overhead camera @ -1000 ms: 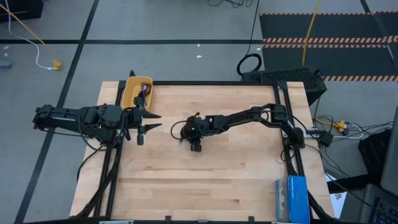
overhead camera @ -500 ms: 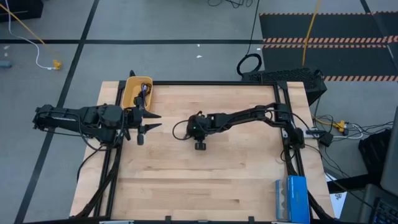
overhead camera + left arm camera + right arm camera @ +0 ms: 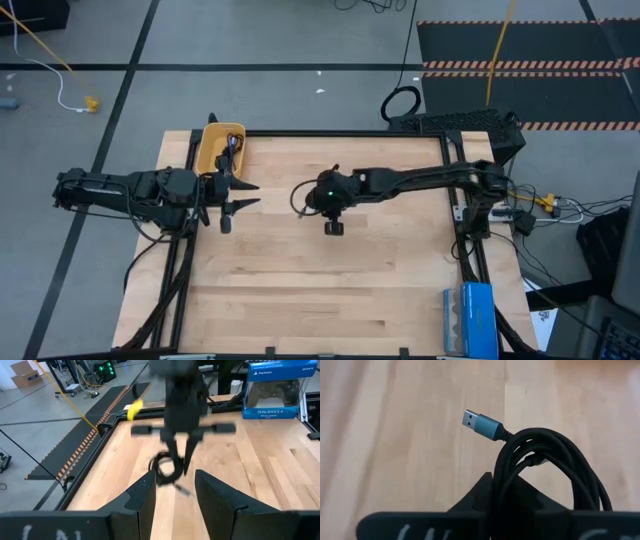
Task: Pick and place USB-C Cables
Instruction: Put the black charger cable into the yellow bin
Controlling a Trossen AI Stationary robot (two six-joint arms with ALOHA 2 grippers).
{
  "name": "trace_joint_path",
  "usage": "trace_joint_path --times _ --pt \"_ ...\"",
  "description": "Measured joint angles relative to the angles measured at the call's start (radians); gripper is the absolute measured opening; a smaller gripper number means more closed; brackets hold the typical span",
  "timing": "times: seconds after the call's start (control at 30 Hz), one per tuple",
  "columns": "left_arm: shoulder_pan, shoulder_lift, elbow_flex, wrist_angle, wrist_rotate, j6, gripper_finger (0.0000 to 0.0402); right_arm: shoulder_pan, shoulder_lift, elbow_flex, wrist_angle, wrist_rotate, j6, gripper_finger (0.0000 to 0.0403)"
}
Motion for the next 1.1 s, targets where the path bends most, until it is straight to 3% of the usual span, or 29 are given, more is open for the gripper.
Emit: trace_joint_path --times 0.6,0.73,1.1 --pt "0.000 0.000 0.000 0.016 0.000 -0.001 0.0141 0.066 -0.445 -0.024 -0.050 0.003 -0.002 0.0030" --pt "0.000 0.000 0.000 0.026 0.000 -0.001 0.0140 0.090 -0.550 -0.146 0.050 0.004 0.013 0.0031" --pt "0.000 0.000 0.000 0.031 0.000 -0.006 0.0140 0.101 -0.810 -0.670 0.614 0.005 0.103 0.0031"
